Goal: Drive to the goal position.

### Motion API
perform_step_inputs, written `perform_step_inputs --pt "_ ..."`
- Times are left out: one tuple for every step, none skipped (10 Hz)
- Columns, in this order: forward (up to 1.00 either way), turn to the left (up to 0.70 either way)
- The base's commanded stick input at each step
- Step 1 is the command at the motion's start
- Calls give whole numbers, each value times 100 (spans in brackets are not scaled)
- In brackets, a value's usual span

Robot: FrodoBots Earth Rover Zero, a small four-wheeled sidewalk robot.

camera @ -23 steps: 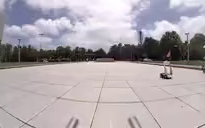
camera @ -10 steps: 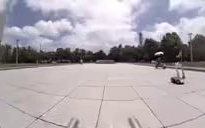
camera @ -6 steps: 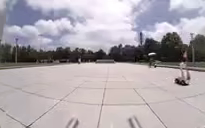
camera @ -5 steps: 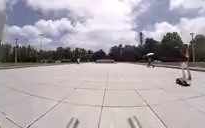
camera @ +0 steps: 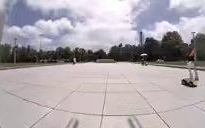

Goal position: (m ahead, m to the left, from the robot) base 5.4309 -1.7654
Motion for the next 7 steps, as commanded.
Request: perform_step_inputs --pt "50 0" --pt "50 0" --pt "50 0" --pt "50 0" --pt "50 0" --pt "50 0" --pt "50 0"
